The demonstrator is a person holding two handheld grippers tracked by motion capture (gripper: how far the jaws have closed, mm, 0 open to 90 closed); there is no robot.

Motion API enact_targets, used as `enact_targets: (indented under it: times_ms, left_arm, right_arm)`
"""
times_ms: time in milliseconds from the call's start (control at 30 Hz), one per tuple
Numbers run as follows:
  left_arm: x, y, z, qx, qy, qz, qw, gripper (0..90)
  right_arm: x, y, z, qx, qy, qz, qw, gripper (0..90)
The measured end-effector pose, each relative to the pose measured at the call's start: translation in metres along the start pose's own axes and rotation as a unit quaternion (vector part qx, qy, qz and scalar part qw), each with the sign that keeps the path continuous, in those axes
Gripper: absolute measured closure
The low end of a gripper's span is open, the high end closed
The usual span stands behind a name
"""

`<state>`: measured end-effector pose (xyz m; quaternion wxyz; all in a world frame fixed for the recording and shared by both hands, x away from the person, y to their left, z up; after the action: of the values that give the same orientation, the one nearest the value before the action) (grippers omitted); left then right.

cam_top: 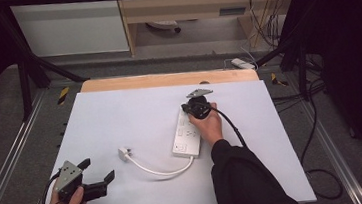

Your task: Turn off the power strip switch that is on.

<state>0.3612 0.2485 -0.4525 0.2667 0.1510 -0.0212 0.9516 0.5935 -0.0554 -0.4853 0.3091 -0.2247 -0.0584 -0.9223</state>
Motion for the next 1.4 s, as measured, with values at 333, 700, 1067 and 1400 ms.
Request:
enact_targets:
  times_ms: [333, 700, 1067, 1400]
  left_arm:
    - [0.000, 0.000, -0.001, -0.001, -0.002, 0.000, 1.0000, 4.5]
    - [0.000, 0.000, 0.000, -0.001, -0.002, 0.001, 1.0000, 4.5]
    - [-0.001, 0.001, -0.001, -0.003, -0.003, 0.002, 1.0000, 4.5]
    - [0.000, 0.000, -0.001, -0.003, -0.004, 0.003, 1.0000, 4.5]
  right_arm:
    - [0.000, 0.003, -0.002, -0.011, -0.008, -0.003, 0.9999, 90.0]
    - [0.008, 0.000, 0.007, -0.006, 0.009, 0.002, 0.9999, 90.0]
    - [0.022, -0.002, 0.018, 0.001, 0.017, 0.009, 0.9998, 90.0]
    - [0.037, -0.003, 0.028, 0.003, 0.025, 0.015, 0.9996, 90.0]
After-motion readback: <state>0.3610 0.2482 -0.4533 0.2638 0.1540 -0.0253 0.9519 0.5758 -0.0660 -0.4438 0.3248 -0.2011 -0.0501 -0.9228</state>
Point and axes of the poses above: each handheld gripper's, and its own axes: x roughly backward along the jaws, z roughly out of its top, y roughly to its right, the point moved 8 cm from there along -x, roughly forward along the jaws, and after that the axes turned 7 degrees about y, right-handed, at the moved point
